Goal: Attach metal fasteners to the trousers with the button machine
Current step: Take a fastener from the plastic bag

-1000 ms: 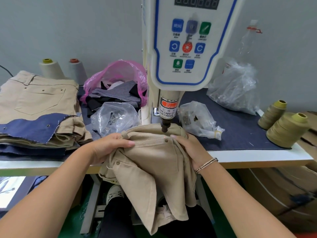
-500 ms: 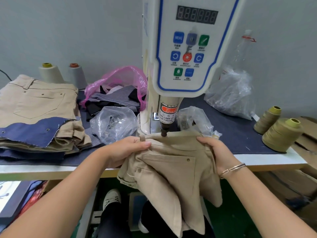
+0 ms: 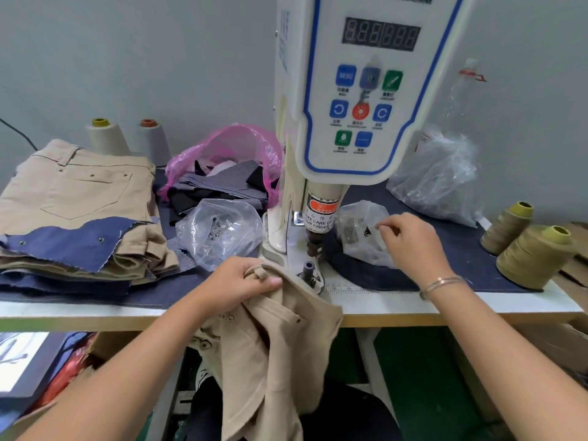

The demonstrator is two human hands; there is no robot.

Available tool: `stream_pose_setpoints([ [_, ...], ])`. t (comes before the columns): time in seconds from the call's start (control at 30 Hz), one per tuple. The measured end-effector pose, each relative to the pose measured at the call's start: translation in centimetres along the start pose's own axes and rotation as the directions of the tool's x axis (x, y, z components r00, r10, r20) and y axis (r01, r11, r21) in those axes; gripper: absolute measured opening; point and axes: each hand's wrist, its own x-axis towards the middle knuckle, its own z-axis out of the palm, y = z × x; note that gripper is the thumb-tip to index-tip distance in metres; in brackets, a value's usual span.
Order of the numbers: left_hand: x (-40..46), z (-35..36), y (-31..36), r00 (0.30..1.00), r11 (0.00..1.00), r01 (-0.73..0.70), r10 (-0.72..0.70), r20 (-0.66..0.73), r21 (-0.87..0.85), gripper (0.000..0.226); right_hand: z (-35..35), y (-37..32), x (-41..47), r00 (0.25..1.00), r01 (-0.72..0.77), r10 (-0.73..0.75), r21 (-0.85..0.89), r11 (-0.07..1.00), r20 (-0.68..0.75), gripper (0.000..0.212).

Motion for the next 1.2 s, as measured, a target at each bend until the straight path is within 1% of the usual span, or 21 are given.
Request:
stream_pose_setpoints([
  [0.03,-0.2,0.2,-0.2,0.999,1.000,-0.025,0.024,-0.041,-0.012,0.039,0.2,-0.1,1.2,0.995,0.019,-0.002,-0.164,0.986,0.104,0.024],
  [0.07,-0.4,0.3,-0.3,0.996,0.999,-0.044,0.042,-0.076,-0.027,0.045,0.6,-0.4,2.1,0.976,0.045,0.023,-0.304,0.952,0.218,0.027],
  [0.1,-0.4,0.4,-0.4,0.994,0.997,-0.055,0.049,-0.101,-0.053,0.050,1.0,-0.7,2.8,0.948,0.075,0.063,-0.413,0.908,0.312,0.028],
  [0.13,-0.5,0.5,-0.4,0.991,0.995,-0.064,0.055,-0.118,-0.077,0.053,1.5,-1.2,3.3,0.924,0.096,0.105,-0.492,0.865,0.367,0.027],
  [0.2,-0.5,0.5,-0.4,0.989,0.993,-0.067,0.054,-0.136,-0.097,0.052,2.3,-1.7,4.0,0.911,0.104,0.150,-0.565,0.819,0.385,0.024],
  [0.3,-0.3,0.5,-0.4,0.989,0.993,-0.053,0.037,-0.143,-0.109,0.041,3.2,-2.0,4.9,0.889,0.047,0.236,-0.592,0.804,0.391,0.027],
  [0.4,-0.1,0.4,-0.5,0.988,0.991,-0.046,0.027,-0.152,-0.123,0.042,4.1,-2.5,5.9,0.855,0.002,0.321,-0.621,0.783,0.407,0.034],
  [0.47,0.0,0.4,-0.5,0.987,0.992,-0.042,0.023,-0.157,-0.122,0.044,4.7,-2.5,6.0,0.857,0.020,0.315,-0.636,0.772,0.409,0.036],
  [0.53,0.0,0.5,-0.6,0.987,0.992,-0.039,0.019,-0.162,-0.118,0.046,5.2,-2.2,5.8,0.883,0.057,0.263,-0.646,0.761,0.387,0.033],
  [0.6,0.0,0.4,-0.6,0.985,0.993,-0.041,0.021,-0.172,-0.111,0.042,5.5,-2.2,5.9,0.884,0.051,0.270,-0.654,0.754,0.381,0.033],
  [0.73,0.1,0.5,-0.7,0.980,0.995,-0.045,0.027,-0.199,-0.086,0.036,5.4,-2.9,6.8,0.813,-0.064,0.412,-0.641,0.765,0.411,0.042],
  [0.77,0.1,0.5,-0.7,0.979,0.996,-0.046,0.029,-0.202,-0.079,0.037,5.5,-2.8,6.9,0.810,-0.063,0.415,-0.643,0.763,0.414,0.042],
  [0.87,0.1,0.5,-0.8,0.978,0.997,-0.040,0.025,-0.206,-0.067,0.033,5.8,-2.3,6.6,0.860,0.016,0.326,-0.660,0.751,0.392,0.035],
  [0.97,0.2,0.5,-0.9,0.978,0.997,-0.033,0.018,-0.208,-0.071,0.030,5.5,-1.5,5.7,0.912,0.096,0.201,-0.663,0.743,0.357,0.027],
  [1.07,0.2,0.4,-1.0,0.979,0.997,-0.028,0.013,-0.204,-0.073,0.026,4.8,-1.0,5.3,0.920,0.162,0.130,-0.660,0.734,0.371,0.023],
  [1.13,0.3,0.4,-1.1,0.979,0.998,-0.031,0.019,-0.202,-0.058,0.025,4.4,-0.9,5.1,0.919,0.154,0.127,-0.636,0.756,0.374,0.023],
  [1.2,0.3,0.4,-1.1,0.978,0.998,-0.041,0.032,-0.208,-0.038,0.031,3.9,-1.0,4.9,0.917,0.121,0.139,-0.594,0.795,0.373,0.023],
])
